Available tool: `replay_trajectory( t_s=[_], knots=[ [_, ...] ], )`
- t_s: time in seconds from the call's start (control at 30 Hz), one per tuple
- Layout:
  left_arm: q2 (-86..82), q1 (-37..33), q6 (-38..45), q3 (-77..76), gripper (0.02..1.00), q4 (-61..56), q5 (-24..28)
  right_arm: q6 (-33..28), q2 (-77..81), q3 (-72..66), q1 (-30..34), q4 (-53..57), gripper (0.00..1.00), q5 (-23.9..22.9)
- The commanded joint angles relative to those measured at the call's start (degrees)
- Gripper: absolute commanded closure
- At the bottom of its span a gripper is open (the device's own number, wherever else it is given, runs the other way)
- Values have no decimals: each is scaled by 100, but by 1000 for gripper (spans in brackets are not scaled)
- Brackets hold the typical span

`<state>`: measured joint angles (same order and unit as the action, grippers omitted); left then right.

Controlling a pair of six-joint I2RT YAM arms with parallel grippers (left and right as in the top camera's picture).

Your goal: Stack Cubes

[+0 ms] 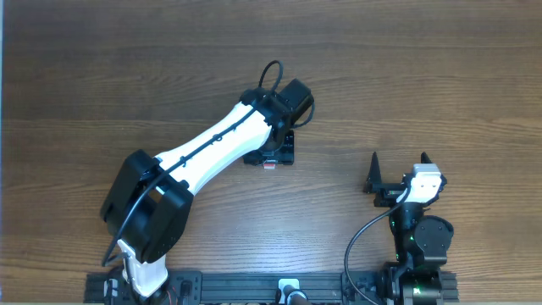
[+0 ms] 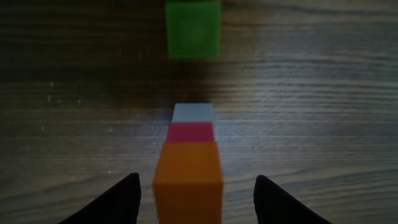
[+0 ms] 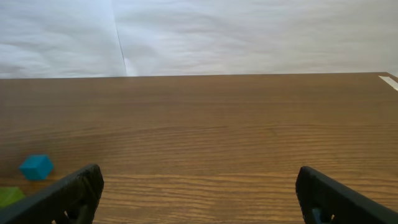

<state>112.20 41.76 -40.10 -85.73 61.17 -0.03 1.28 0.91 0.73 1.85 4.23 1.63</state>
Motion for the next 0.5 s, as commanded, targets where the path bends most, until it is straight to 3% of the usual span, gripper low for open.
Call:
replay_trajectory(
  t_s=[0.03,0.23,0.5],
  knots=[
    [85,-122,131,-122,428,-70,-68,-9,-59,-44,31,-11,9,46],
    [85,-295,243,-1088,489,667,-107,-9,-59,-44,31,-13,7,46],
    [107,-487,522,-1731,369,1176,-170,-9,-59,-44,31,-13,9,46]
  ],
)
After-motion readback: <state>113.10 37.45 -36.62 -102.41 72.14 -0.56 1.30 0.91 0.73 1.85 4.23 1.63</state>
